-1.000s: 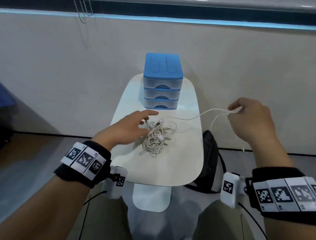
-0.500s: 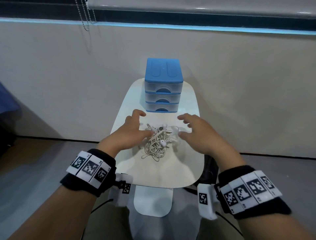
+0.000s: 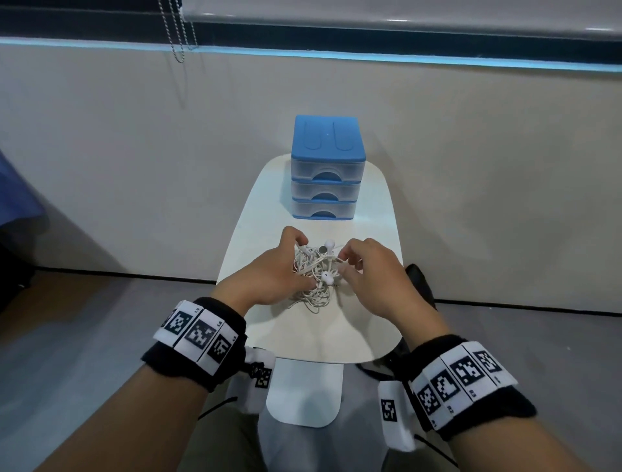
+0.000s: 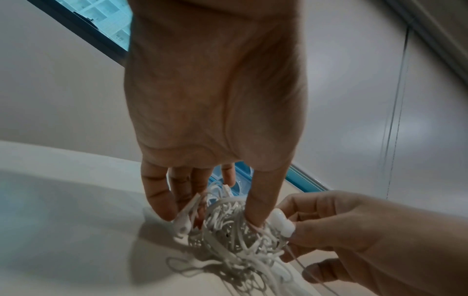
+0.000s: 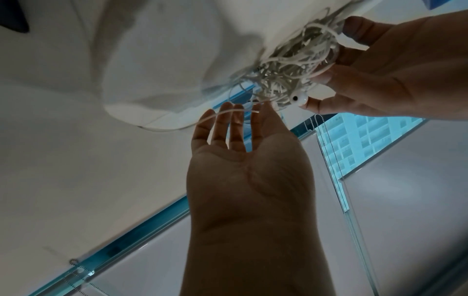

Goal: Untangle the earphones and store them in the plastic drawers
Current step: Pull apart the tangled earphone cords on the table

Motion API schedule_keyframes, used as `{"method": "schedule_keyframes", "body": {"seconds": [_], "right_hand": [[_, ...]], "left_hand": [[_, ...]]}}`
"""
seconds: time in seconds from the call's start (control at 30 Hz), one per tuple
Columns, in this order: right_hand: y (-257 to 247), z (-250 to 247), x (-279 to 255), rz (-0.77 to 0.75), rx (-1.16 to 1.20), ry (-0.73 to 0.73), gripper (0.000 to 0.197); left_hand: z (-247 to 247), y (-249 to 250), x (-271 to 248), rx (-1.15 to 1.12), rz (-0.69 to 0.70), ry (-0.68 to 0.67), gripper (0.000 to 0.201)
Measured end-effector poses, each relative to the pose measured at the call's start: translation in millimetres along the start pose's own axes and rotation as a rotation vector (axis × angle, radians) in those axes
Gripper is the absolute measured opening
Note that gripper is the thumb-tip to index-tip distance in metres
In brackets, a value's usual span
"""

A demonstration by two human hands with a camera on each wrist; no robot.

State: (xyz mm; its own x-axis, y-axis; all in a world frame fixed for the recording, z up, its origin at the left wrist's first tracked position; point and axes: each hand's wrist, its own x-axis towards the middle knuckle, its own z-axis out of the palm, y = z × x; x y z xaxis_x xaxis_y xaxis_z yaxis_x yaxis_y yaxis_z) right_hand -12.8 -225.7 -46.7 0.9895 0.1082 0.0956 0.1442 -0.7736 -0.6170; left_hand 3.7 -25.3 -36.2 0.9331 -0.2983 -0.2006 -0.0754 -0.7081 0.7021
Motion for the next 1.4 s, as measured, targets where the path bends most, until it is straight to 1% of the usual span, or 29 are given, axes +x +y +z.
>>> {"method": "schedule_keyframes", "body": {"seconds": [0.1, 0.2, 0.27, 0.37, 0.5, 0.57, 0.63, 0.67, 0.7, 0.77, 0.8, 0.93, 1.1, 1.17, 1.2, 1.33, 1.4], "right_hand": [[1.9, 0.5, -6.3, 0.027, 0.113, 0.018, 0.015], [-0.6, -8.4, -13.8, 0.013, 0.119, 0.059, 0.015], [-3.6, -16.2, -15.5, -0.021, 0.096, 0.1, 0.014], [-9.9, -23.3, -11.6, -0.053, 0.032, 0.123, 0.013], [-14.0, -14.9, -5.3, -0.074, -0.114, 0.065, 0.01], [-15.5, -11.4, -6.4, -0.057, -0.15, 0.093, 0.011], [-17.9, -12.4, -9.1, -0.063, -0.084, 0.159, 0.008], [-19.3, -12.7, -11.3, -0.078, -0.027, 0.165, 0.005], [-21.1, -12.5, -13.5, -0.093, 0.015, 0.143, 0.01], [-25.1, -8.3, -17.8, -0.103, 0.027, 0.047, 0.025], [-26.7, -5.2, -18.6, -0.097, 0.022, 0.018, 0.027], [-26.7, 5.6, -14.3, -0.039, 0.077, 0.038, 0.018], [-30.7, 11.1, -13.0, 0.034, 0.091, 0.035, 0.013], [-35.4, 6.6, -13.6, 0.044, 0.174, 0.033, 0.014], [-38.6, 2.8, -14.0, 0.052, 0.253, 0.032, 0.015], [-53.5, -14.9, -16.4, 0.073, 0.689, -0.021, 0.019], [-55.9, -20.1, -14.1, 0.112, 0.823, -0.027, 0.013]], "left_hand": [[1.1, -1.5, -2.2, 0.041, 0.035, 0.041, 0.043], [-0.2, -0.9, -6.7, 0.055, 0.119, 0.077, 0.024], [-1.5, 0.2, -9.1, 0.079, 0.18, 0.098, 0.016], [-2.1, 3.2, -9.8, 0.127, 0.235, 0.125, 0.017], [-1.1, 8.4, -11.4, 0.171, 0.243, 0.158, 0.006], [-1.2, 9.9, -10.5, 0.178, 0.237, 0.181, 0.007], [-2.1, 12.5, -10.1, 0.2, 0.224, 0.186, 0.009], [-2.3, 13.3, -10.0, 0.216, 0.221, 0.185, 0.01], [-2.3, 14.4, -9.1, 0.229, 0.225, 0.182, 0.011], [-1.9, 16.1, -8.2, 0.252, 0.231, 0.177, 0.012], [-1.6, 16.8, -8.2, 0.261, 0.227, 0.173, 0.011], [-1.8, 14.8, -9.2, 0.257, 0.24, 0.173, 0.012], [-3.1, 13.0, -11.4, 0.225, 0.256, 0.175, 0.009], [-3.0, 12.5, -11.5, 0.232, 0.25, 0.183, 0.008], [-2.7, 11.9, -10.8, 0.245, 0.24, 0.188, 0.01], [-3.1, 7.5, -6.9, 0.267, 0.171, 0.191, 0.021], [-4.9, 8.1, -6.1, 0.265, 0.164, 0.184, 0.019]]}}
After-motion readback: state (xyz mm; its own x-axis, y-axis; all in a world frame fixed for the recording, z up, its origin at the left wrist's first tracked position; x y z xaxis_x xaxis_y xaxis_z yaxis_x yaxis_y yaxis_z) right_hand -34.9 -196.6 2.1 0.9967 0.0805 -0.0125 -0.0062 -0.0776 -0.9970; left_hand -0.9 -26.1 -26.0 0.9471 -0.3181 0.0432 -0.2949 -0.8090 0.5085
